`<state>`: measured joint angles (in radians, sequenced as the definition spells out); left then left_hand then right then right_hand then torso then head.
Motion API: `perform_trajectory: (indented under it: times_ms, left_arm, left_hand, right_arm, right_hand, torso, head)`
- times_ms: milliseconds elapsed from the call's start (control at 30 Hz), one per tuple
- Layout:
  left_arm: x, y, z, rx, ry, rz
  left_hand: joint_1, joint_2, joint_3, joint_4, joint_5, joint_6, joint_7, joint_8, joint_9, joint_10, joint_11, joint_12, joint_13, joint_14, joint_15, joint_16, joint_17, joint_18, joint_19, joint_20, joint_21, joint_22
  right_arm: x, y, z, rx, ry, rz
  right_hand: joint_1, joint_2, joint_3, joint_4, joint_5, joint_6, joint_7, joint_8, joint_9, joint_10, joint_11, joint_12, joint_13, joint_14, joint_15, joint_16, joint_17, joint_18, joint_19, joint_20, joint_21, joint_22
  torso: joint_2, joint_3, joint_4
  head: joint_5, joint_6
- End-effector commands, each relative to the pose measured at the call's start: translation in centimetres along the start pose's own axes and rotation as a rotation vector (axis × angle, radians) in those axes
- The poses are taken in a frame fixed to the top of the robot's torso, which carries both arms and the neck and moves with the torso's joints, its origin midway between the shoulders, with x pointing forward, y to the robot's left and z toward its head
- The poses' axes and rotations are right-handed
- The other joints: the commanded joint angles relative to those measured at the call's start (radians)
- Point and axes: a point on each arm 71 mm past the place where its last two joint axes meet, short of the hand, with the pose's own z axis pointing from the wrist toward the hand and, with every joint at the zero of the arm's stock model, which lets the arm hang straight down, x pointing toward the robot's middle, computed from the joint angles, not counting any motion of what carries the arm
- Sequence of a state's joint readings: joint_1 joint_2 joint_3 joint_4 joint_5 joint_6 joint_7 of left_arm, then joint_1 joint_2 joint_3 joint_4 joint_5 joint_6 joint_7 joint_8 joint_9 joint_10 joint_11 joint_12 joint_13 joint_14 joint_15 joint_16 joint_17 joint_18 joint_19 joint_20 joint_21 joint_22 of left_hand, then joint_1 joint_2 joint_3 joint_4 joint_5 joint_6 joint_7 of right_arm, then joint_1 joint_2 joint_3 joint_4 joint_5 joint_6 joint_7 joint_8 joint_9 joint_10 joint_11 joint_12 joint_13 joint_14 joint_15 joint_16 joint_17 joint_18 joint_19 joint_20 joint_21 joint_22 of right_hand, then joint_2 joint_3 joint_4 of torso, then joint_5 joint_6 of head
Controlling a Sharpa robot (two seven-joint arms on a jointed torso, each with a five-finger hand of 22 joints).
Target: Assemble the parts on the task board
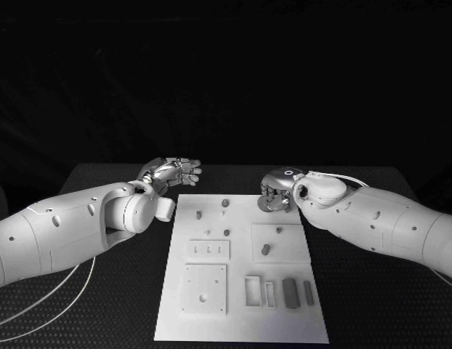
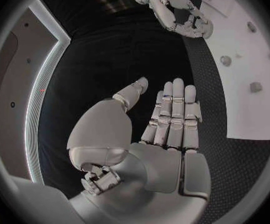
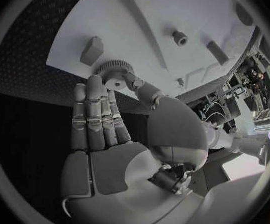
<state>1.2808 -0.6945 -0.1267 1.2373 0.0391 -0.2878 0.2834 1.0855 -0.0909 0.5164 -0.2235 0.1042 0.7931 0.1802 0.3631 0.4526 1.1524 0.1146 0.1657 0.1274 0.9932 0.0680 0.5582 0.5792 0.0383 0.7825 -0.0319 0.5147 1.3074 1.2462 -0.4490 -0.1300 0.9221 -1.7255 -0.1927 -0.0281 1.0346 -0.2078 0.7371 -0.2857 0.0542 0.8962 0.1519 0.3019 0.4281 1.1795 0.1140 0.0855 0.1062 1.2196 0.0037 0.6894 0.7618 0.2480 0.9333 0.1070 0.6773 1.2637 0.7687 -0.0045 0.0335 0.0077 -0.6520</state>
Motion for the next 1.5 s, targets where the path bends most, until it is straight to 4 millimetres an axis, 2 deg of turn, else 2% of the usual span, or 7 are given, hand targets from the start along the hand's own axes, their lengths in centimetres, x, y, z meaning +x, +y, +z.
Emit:
perform_trajectory:
  times_ms: [33,333,600,833,900,1100,1500]
  left_arm:
    - [0.3,-0.1,0.0,0.004,0.024,-0.005]
    - [0.3,-0.1,0.0,0.002,0.023,-0.005]
    - [0.2,-0.1,-0.1,0.002,0.02,-0.004]
    - [0.2,-0.1,-0.1,0.002,0.022,-0.004]
    - [0.2,-0.1,-0.1,0.002,0.022,-0.004]
    - [0.2,-0.1,-0.1,0.002,0.022,-0.003]
    - [0.1,-0.1,-0.2,0.002,0.021,-0.001]
  left_hand:
    - [-0.005,0.001,0.004,-0.001,-0.001,-0.003,0.004,-0.005,-0.001,-0.002,0.006,-0.005,0.0,-0.005,0.003,-0.005,0.002,0.015,-0.008,0.003,0.007,0.021]
    - [-0.005,0.001,0.005,-0.002,0.0,-0.004,0.004,-0.006,-0.001,-0.002,0.006,-0.006,0.0,-0.006,0.004,-0.005,0.002,0.015,-0.008,0.003,0.007,0.021]
    - [-0.005,0.001,0.005,-0.002,0.001,-0.004,0.004,-0.006,-0.001,-0.002,0.006,-0.006,0.0,-0.006,0.004,-0.005,0.002,0.015,-0.009,0.003,0.007,0.021]
    - [-0.005,0.001,0.005,-0.002,0.001,-0.004,0.004,-0.006,-0.001,-0.002,0.007,-0.006,0.0,-0.006,0.004,-0.005,0.002,0.015,-0.009,0.003,0.007,0.021]
    - [-0.006,0.001,0.005,-0.001,0.001,-0.004,0.004,-0.005,-0.001,-0.002,0.007,-0.006,0.0,-0.006,0.004,-0.005,0.002,0.015,-0.009,0.003,0.007,0.021]
    - [-0.006,0.001,0.005,-0.001,0.001,-0.003,0.004,-0.005,-0.001,-0.002,0.006,-0.006,0.0,-0.006,0.004,-0.006,0.002,0.015,-0.009,0.003,0.008,0.021]
    - [-0.005,0.001,0.006,-0.002,0.002,-0.003,0.003,-0.005,-0.001,-0.002,0.006,-0.006,0.0,-0.007,0.004,-0.006,0.003,0.015,-0.01,0.003,0.008,0.021]
  right_arm:
    - [5.1,1.1,-0.8,-0.01,0.271,-0.068]
    - [4.8,1.2,-0.7,-0.006,0.241,-0.085]
    - [4.9,1.6,-0.8,-0.02,0.249,-0.097]
    - [4.7,1.8,-0.7,-0.038,0.219,-0.088]
    - [4.7,1.8,-0.7,-0.041,0.214,-0.088]
    - [4.4,1.9,-0.6,-0.039,0.182,-0.088]
    - [3.4,1.5,-1.0,-0.015,0.028,-0.065]
  right_hand:
    - [0.009,-0.012,-0.006,-0.005,0.007,-0.012,0.003,-0.007,-0.004,-0.007,0.002,-0.004,0.0,-0.013,0.001,0.005,-0.002,0.014,-0.01,0.002,-0.006,0.002]
    - [0.055,-0.029,-0.014,-0.004,0.008,-0.039,-0.025,-0.017,-0.012,0.01,-0.004,0.006,0.021,-0.022,-0.003,0.015,-0.007,0.014,-0.016,0.004,-0.008,0.006]
    - [0.16,-0.032,0.077,0.0,0.022,-0.032,-0.011,-0.007,-0.014,0.03,-0.013,0.02,0.06,-0.022,-0.011,0.025,-0.018,0.014,-0.011,0.007,-0.011,0.007]
    - [0.16,-0.025,0.085,0.001,0.009,-0.004,-0.013,0.009,-0.009,0.042,-0.02,0.029,0.076,-0.017,-0.016,0.031,-0.02,0.014,-0.006,0.008,-0.007,0.01]
    - [0.119,0.014,0.072,0.01,-0.003,0.064,-0.026,0.047,0.009,0.089,-0.035,0.055,0.095,0.001,-0.029,0.043,-0.017,0.014,0.011,0.002,0.004,0.015]
    - [0.083,0.048,0.08,0.0,-0.004,0.112,-0.034,0.068,0.021,0.13,-0.054,0.074,0.127,0.017,-0.045,0.059,-0.014,0.014,0.033,-0.012,0.014,0.017]
    - [0.063,0.05,0.116,-0.001,-0.001,0.161,-0.054,0.086,0.043,0.178,-0.078,0.093,0.171,0.052,-0.07,0.089,0.001,0.014,0.082,-0.037,0.04,0.024]
  torso:
    - [0.0,-0.0007,-0.0009]
    - [0.0,0.0004,0.0006]
    - [0.0,0.0011,-0.0006]
    - [0.0,0.0013,-0.0006]
    - [0.0,0.0014,-0.0006]
    - [0.0,0.0019,-0.0002]
    - [0.0,0.0024,-0.0005]
  head:
    - [-0.003,0.0]
    - [-0.005,-0.003]
    - [-0.004,-0.007]
    - [-0.006,-0.007]
    - [-0.006,-0.008]
    - [-0.007,-0.008]
    - [-0.008,-0.005]
